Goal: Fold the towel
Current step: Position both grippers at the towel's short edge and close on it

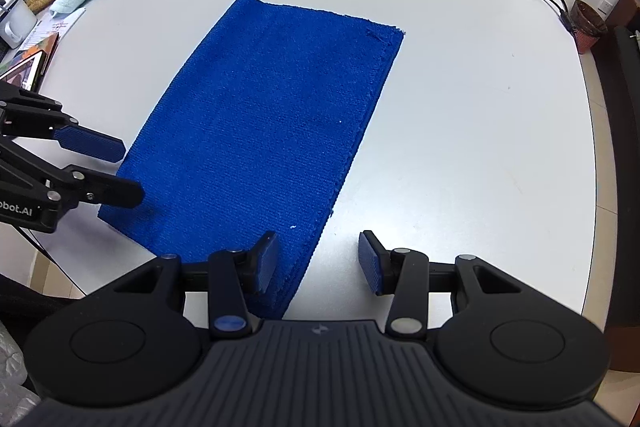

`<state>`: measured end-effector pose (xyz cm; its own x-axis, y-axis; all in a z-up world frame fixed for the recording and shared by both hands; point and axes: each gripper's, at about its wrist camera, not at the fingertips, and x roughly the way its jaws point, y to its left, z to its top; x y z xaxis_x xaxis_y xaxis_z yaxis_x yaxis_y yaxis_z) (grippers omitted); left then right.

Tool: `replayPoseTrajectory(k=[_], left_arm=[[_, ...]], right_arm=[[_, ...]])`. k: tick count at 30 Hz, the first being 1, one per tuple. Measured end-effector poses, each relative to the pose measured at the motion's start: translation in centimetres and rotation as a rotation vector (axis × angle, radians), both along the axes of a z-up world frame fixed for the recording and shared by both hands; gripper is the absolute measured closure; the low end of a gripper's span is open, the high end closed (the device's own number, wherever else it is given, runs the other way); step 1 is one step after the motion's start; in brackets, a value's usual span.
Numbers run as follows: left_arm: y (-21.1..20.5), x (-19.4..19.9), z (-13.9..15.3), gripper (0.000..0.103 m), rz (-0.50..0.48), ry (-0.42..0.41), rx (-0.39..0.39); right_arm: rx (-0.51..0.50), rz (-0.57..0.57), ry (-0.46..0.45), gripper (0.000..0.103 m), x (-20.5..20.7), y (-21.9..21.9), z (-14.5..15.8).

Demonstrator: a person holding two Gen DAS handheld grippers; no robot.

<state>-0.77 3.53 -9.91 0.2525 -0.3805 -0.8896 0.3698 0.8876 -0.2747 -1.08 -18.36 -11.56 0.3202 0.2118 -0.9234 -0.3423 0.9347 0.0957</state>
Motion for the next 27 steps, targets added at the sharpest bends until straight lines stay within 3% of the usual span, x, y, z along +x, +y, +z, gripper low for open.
replayPoseTrajectory(k=[14, 27], left_arm=[[2.4, -1.3, 1.2, 0.052, 0.077, 0.029, 0.002], [2.2, -1.3, 0.0, 0.059, 0.03, 0.071, -0.015]], right_arm=[[0.044, -0.034, 0.019, 0.058, -0.7, 0.6, 0.0], [0.042, -0.083, 0.047, 0.058, -2.3, 0.8, -0.4]])
